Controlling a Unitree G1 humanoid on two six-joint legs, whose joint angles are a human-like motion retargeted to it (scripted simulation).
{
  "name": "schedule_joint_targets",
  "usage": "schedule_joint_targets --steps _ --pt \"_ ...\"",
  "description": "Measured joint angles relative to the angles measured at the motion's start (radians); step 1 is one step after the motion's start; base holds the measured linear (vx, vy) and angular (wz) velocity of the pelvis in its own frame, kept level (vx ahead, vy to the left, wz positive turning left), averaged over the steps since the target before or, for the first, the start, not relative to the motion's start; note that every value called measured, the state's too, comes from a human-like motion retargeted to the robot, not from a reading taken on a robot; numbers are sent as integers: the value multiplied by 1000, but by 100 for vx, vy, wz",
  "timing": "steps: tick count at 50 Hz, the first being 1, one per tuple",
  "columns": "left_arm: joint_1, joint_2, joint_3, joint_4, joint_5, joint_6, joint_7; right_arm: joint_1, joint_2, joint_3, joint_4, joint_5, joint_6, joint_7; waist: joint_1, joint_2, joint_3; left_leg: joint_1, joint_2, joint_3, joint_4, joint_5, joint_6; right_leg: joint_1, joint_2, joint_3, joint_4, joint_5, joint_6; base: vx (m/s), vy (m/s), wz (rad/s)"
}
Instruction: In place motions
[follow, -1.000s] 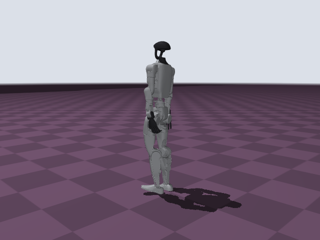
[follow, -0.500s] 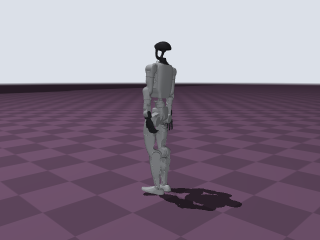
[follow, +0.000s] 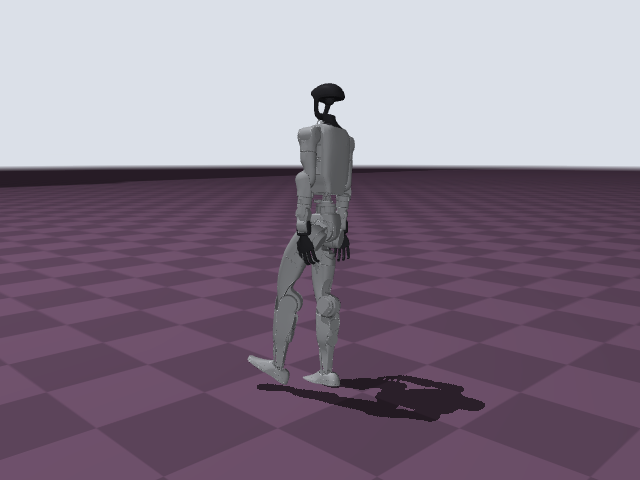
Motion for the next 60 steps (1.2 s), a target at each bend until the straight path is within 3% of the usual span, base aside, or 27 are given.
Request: schedule_joint_targets --steps 4,11,16,23,25,27,30,34,45,60 --pt "-1 -4 13 9 -30 -17 -6 4 5 2 2 2 2 0 -1 0 10 -51 -13 -20 -63 36 21 -4 -10 -8 -2 2 -4 -3 6 13" --pt "2 -13 46 21 -87 -27 7 14 18 19 1 -10 2 9 49 -21 31 -80 26 48 37 34 -5 3 -33 36 2 6 -5 -1 6 -35" --pt "15 -3 28 47 -40 -17 -2 16 24 11 -2 -23 1 14 -19 11 8 -37 56 18 173 -15 -82 -1 -22 -18 -3 -4 2 1 3 46" --pt "29 -5 12 58 -15 10 37 26 22 -7 2 -13 3 6 -2 2 -41 99 105 171 303 -22 -151 -27 -40 21 -1 -3 16 -2 3 -24" --pt "27 3 10 50 3 31 40 16 19 -6 9 -11 6 9 47 -7 -41 153 112 240 282 13 -149 -34 -35 83 6 -2 15 -6 5 -148" --pt "32 11 -1 44 28 54 55 14 17 -8 12 -14 7 8 118 -9 -43 235 116 354 155 8 -207 -36 -15 165 11 2 13 -1 2 -134" --pt "36 20 -25 51 63 60 61 15 14 -19 12 -23 10 4 -5 41 -98 301 84 288 -19 -75 -174 -46 -5 63 8 -18 24 -5 4 126" --pt "-3 32 1 50 93 76 36 -3 37 -26 6 12 7 -13 -40 48 -106 304 83 299 -117 10 -153 -64 -10 45 12 -18 28 -26 7 25" --pt "-35 47 2 -28 40 49 37 -1 61 31 -18 -19 -2 11 27 6 -106 333 38 300 -128 -6 -126 -45 -42 54 15 -10 56 -12 3 -15" --pt "26 34 44 43 85 52 -5 7 62 20 -14 -19 -5 16 46 -10 -122 358 -11 309 -150 -15 -90 -43 -77 75 26 2 101 -13 0 -13"
